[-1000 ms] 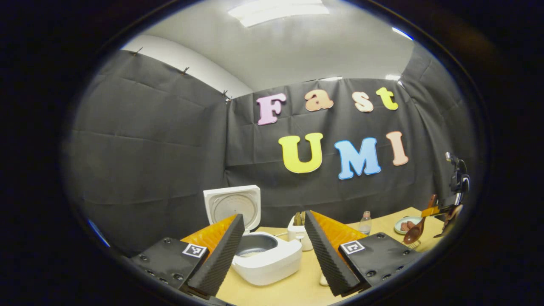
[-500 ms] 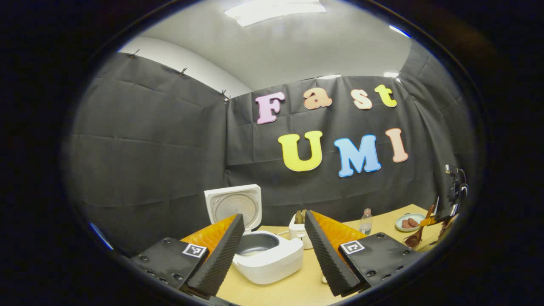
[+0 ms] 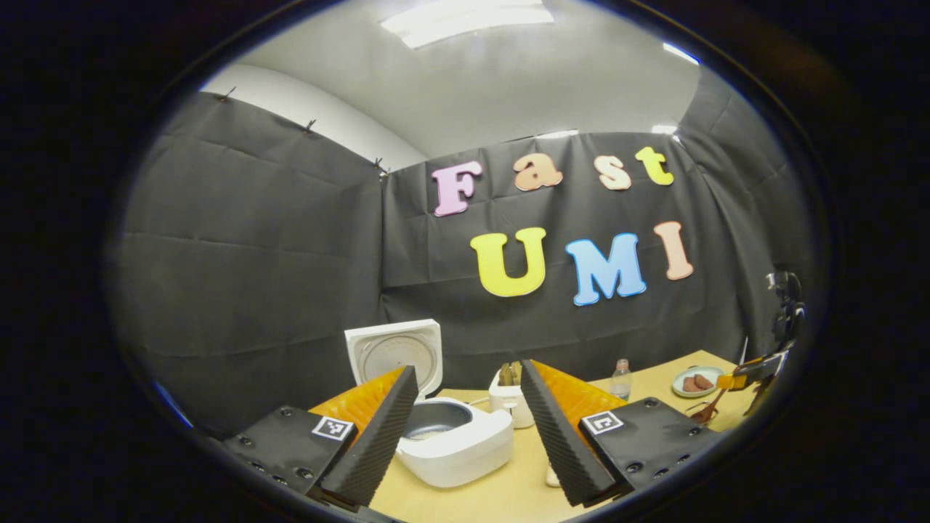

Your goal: Close the left gripper, press the button to open the rice cooker; take a wooden spoon from the chopstick holder with the right hand, scoop a spoonful of rice and pour it into the rice cooker, then put the wooden spoon back into the chopstick holder.

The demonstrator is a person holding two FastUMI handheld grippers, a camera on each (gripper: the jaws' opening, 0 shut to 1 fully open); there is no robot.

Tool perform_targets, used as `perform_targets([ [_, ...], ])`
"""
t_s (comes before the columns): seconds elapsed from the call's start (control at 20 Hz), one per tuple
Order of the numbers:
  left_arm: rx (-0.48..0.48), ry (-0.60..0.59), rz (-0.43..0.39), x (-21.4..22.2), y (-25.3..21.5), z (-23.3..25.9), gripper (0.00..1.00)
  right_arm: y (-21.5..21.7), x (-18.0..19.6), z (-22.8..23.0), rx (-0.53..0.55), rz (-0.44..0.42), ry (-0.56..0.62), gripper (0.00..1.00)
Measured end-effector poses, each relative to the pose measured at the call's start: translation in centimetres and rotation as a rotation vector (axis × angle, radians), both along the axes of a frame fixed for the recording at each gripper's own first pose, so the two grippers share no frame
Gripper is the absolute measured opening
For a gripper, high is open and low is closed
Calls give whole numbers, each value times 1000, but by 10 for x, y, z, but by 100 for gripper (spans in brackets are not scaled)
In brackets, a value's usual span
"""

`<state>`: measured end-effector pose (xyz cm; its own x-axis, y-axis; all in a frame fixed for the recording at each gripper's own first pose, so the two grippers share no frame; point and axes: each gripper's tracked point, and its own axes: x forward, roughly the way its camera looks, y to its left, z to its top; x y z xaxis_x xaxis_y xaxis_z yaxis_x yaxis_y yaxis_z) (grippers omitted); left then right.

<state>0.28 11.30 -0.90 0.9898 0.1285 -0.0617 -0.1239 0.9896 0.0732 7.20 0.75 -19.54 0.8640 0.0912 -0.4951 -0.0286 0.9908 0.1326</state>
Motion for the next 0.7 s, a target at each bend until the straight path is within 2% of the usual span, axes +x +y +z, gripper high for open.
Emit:
perform_targets([
  [0.1, -3, 6, 5, 6, 3, -1, 96, -8, -3, 24, -25, -11, -53, 99],
  [0.3, -20, 34, 3, 23, 11, -8, 98, -22, -13, 67, -4, -47, -120, 99],
  [0.4, -27, 30, 12, 33, 20, -8, 96, -28, -20, 88, -1, -62, -155, 99],
  [0.7, 11, 19, 76, 90, 64, 4, 96, -36, -43, 129, -76, -81, -229, 99],
])
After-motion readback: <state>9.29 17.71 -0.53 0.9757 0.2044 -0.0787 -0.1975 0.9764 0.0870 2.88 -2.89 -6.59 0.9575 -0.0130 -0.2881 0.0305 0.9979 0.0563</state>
